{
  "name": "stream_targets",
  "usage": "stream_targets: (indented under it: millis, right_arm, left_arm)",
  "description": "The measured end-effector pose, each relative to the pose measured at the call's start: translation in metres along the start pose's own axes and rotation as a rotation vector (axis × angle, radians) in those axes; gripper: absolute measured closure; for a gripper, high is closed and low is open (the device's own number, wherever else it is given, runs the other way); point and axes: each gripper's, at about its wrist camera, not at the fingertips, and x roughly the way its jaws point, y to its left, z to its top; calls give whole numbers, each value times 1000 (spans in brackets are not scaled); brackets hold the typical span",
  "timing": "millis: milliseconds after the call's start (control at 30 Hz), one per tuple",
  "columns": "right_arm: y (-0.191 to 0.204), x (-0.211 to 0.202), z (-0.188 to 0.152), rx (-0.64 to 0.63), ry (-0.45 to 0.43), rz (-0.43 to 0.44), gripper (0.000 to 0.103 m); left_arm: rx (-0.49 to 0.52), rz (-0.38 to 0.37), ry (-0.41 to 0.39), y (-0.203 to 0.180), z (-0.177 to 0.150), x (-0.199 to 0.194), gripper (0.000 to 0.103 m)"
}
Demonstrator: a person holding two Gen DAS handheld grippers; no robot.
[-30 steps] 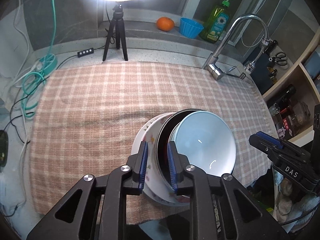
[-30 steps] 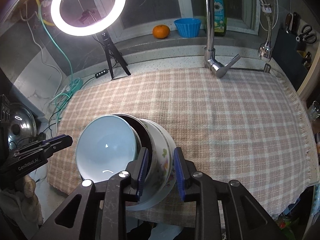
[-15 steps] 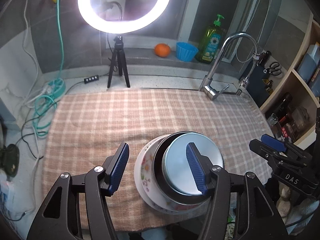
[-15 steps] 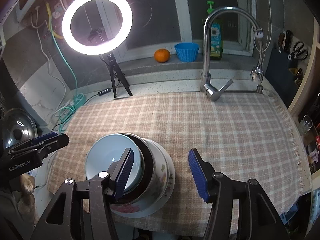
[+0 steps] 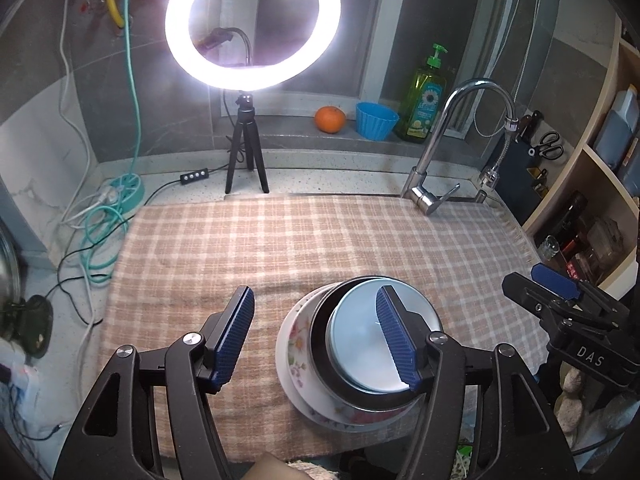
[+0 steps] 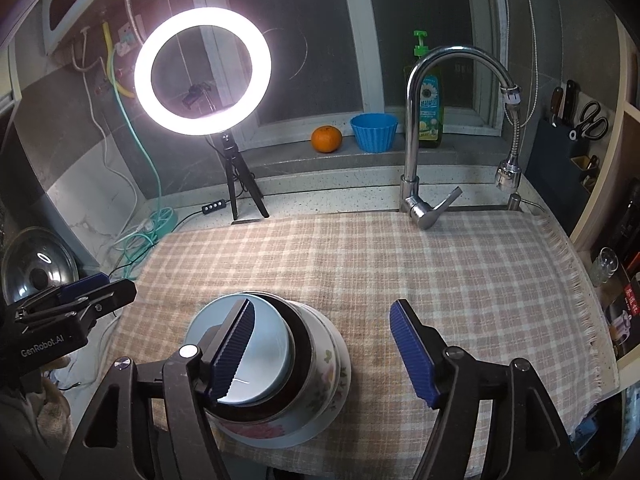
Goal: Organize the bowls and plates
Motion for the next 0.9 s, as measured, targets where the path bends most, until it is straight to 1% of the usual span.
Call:
stream_targets:
  millis: [567,900]
  right_arm:
    - [3,1,-3,1,10,15,35]
    - [-1,0,-5,3,14,10,35]
  left_arm:
    - [10,-5,3,-4,-3,-5,39]
    - [17,-14,7,-7,-3,-5,39]
